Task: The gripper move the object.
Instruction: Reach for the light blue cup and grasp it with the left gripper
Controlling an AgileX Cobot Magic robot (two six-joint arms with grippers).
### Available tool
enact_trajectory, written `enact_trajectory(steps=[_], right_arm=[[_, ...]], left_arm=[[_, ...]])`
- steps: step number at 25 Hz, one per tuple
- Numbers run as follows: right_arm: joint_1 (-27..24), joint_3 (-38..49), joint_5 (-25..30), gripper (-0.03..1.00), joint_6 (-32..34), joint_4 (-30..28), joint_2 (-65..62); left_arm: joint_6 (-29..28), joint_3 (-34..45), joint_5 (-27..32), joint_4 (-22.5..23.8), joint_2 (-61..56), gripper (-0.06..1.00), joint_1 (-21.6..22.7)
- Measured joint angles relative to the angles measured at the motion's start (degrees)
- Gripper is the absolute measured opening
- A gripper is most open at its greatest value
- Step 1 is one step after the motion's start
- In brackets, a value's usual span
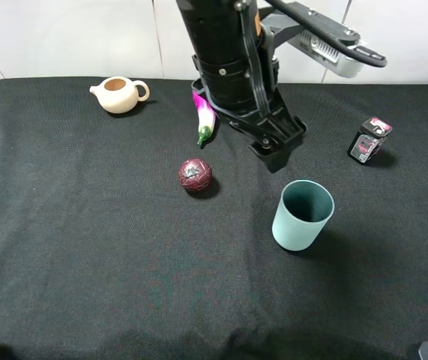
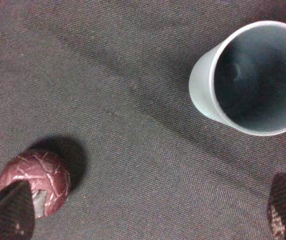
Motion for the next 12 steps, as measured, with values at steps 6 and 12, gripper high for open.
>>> enact_trajectory(steps=[6, 12], right_arm=[[0.0, 0.0, 0.0, 0.69, 0.0, 0.05, 0.0], [0.0, 0.0, 0.0, 0.69, 0.0, 0.16, 0.0]], left_arm=[[-0.44, -2.3, 0.6, -1.05, 2.17, 0.98, -0.52], [-1.06, -5.1, 0.66, -1.23, 5.27, 0.98, -2.04]])
